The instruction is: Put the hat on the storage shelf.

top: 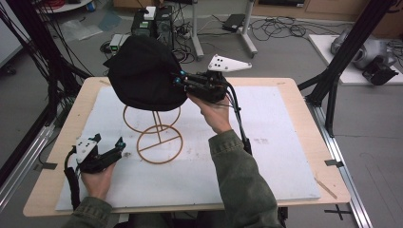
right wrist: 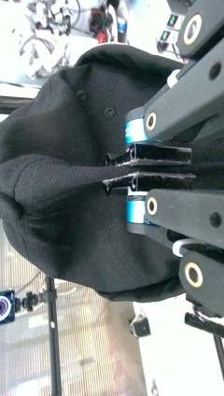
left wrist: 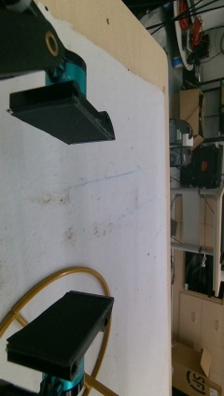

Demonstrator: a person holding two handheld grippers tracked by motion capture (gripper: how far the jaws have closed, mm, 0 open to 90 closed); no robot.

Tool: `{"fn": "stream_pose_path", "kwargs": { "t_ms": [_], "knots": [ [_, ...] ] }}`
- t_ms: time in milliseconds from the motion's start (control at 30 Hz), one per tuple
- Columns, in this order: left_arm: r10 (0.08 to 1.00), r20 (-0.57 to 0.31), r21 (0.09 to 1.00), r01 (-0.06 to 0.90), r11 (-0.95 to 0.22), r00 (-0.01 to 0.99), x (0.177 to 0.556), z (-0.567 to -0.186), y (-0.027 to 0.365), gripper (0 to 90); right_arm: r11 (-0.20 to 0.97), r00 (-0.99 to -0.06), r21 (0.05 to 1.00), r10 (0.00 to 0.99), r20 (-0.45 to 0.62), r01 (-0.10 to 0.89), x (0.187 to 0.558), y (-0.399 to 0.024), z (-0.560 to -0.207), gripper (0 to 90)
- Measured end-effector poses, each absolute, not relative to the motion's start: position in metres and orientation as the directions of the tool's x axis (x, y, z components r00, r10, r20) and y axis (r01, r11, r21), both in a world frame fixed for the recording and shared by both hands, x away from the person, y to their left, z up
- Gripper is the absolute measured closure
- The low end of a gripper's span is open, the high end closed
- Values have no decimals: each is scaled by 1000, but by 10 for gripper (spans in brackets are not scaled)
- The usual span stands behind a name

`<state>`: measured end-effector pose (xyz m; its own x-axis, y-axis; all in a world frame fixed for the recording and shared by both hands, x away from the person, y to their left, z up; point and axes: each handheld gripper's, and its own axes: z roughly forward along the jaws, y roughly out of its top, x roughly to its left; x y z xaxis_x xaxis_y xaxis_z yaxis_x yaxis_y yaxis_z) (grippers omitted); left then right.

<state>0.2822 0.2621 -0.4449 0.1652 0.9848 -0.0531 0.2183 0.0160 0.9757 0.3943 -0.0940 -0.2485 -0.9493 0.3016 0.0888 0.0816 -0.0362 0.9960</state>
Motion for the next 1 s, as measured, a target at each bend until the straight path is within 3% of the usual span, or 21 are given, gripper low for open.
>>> {"fn": "stream_pose_path", "kwargs": {
  "t_ms": [333,600,1000],
  "knots": [
    [984,-56,973,230,16,167,283,-446,262,174,-37,-963,992,236,127,121,395,-99,-266,875],
    [983,-57,972,233,14,175,283,-446,260,175,54,-964,991,247,104,121,391,-87,-274,867],
    [983,-54,972,234,12,176,282,-446,260,175,51,-956,990,271,113,131,387,-81,-281,851]
  ]
}}
